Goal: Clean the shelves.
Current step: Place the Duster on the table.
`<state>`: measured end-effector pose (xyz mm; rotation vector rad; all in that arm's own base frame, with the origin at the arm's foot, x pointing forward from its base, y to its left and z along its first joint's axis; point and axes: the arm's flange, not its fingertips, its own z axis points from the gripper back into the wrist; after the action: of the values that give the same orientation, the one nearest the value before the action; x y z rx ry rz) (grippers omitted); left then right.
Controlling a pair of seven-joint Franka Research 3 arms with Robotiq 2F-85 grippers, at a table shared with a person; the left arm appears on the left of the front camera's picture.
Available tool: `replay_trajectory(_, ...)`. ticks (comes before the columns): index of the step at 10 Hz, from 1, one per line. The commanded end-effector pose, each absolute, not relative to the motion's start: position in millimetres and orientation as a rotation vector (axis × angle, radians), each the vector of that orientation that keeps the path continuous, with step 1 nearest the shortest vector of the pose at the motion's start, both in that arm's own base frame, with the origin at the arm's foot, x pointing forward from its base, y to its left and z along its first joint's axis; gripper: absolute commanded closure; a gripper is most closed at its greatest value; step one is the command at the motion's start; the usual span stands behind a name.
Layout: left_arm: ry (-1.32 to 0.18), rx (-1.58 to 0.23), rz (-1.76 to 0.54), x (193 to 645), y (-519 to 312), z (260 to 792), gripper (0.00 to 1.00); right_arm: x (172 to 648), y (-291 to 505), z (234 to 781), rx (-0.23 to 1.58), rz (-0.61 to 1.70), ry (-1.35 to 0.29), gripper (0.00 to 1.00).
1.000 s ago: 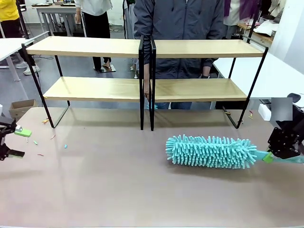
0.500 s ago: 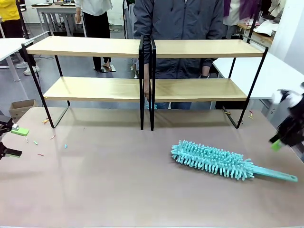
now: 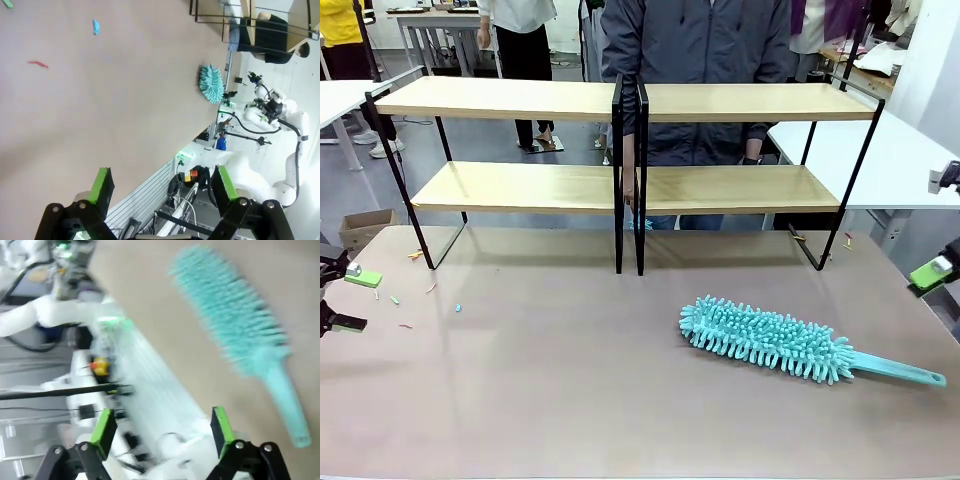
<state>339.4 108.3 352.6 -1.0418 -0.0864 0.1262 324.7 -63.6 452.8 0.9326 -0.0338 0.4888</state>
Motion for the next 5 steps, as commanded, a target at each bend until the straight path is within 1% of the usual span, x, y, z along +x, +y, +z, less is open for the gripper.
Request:
replay_trajectory(1, -0.091, -1.057, 0.116, 334.2, 106.1, 353.0, 0.0, 310.6, -58.1, 447.5, 1.379, -0.126, 0.049, 0.0)
replay_trajectory(2, -0.091, -1.057, 0.116, 334.2, 106.1, 353.0, 0.0, 300.9, -54.0, 433.6, 1.388, -0.25, -0.015, 0.0)
replay_trajectory(3, -0.091, -1.057, 0.116, 334.2, 106.1, 353.0, 0.0, 291.5, -50.6, 420.1, 1.457, -0.376, -0.002, 0.0)
replay_trajectory(4, -0.091, -1.057, 0.116, 334.2, 106.1, 353.0, 0.0, 287.8, -50.2, 411.5, 1.439, -0.461, -0.073, 0.0)
replay_trajectory(5, -0.091, -1.057, 0.116, 334.2, 106.1, 353.0, 0.0, 289.0, -52.4, 408.6, 1.403, -0.458, -0.158, 0.0)
